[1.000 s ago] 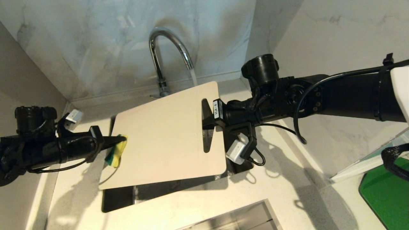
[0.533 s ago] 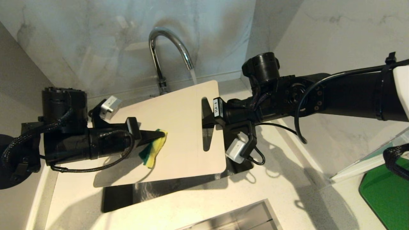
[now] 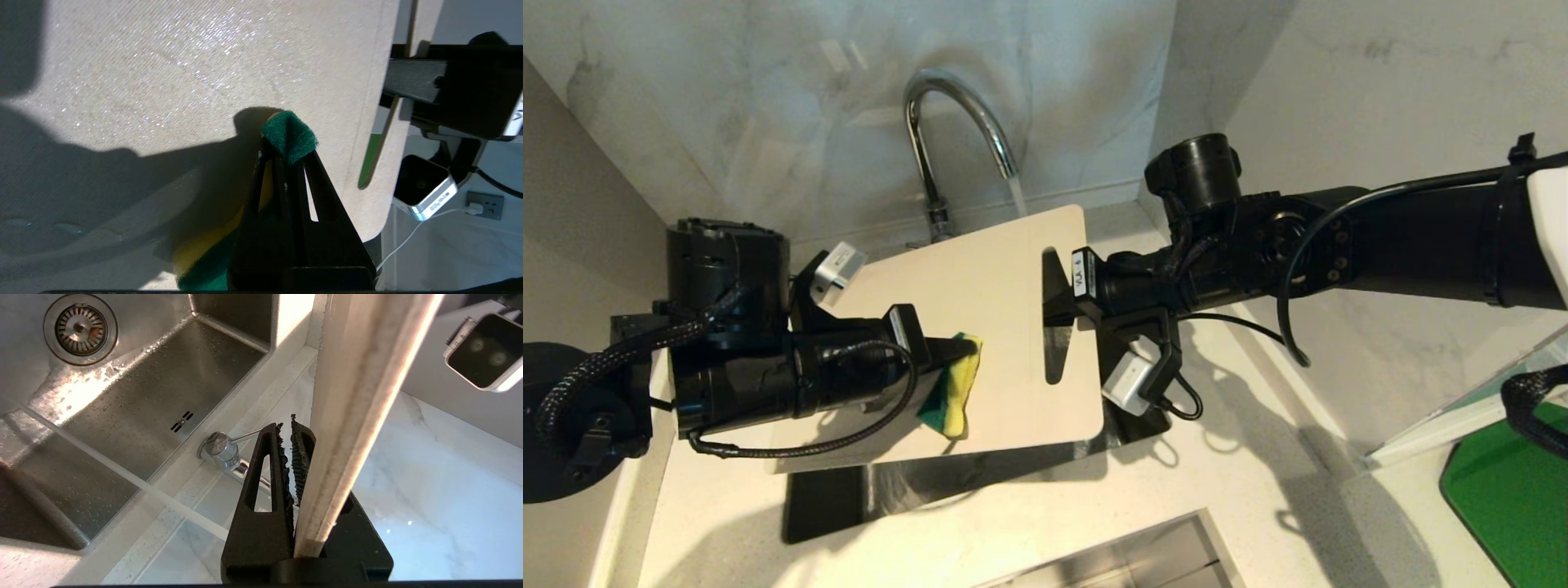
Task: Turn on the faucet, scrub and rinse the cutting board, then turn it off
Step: Scrub the cutting board underwater
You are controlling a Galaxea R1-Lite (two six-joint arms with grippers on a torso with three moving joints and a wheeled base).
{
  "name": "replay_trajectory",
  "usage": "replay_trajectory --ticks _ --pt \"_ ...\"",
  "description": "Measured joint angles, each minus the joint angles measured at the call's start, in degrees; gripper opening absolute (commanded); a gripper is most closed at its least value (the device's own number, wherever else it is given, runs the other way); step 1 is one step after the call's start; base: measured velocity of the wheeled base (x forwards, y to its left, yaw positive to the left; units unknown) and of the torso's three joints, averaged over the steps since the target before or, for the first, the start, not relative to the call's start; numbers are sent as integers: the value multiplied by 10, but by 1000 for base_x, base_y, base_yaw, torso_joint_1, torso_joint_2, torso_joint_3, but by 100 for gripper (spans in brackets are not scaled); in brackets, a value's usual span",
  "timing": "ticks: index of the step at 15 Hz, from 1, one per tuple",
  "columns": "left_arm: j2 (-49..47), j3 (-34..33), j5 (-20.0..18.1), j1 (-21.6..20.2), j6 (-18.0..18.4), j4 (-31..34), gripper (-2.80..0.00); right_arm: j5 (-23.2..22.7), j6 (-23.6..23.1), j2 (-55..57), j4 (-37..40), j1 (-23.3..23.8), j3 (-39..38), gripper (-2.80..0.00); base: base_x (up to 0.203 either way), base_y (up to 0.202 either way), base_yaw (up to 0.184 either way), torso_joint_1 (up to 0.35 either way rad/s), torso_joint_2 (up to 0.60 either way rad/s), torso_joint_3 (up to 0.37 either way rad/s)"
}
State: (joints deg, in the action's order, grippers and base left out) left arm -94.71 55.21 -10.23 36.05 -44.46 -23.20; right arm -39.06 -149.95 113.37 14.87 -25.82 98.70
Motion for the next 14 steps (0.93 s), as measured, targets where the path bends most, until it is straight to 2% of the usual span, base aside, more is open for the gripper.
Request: replay_trajectory --ticks 3,7,9,14 --pt "-4 -16 1 -2 -7 -4 -280 1 0 0 0 1 0 -280 0 0 0 0 0 0" --pt "-7 -45 -1 -29 -9 -6 -280 2 8 0 0 3 3 -280 0 0 0 0 0 0" --pt "-9 -64 -6 -58 -9 -10 -280 2 8 0 -1 4 3 -280 0 0 0 0 0 0" --pt "-21 -116 -48 -162 -2 -83 -280 0 23 -3 -36 5 -18 -280 0 0 0 0 0 0"
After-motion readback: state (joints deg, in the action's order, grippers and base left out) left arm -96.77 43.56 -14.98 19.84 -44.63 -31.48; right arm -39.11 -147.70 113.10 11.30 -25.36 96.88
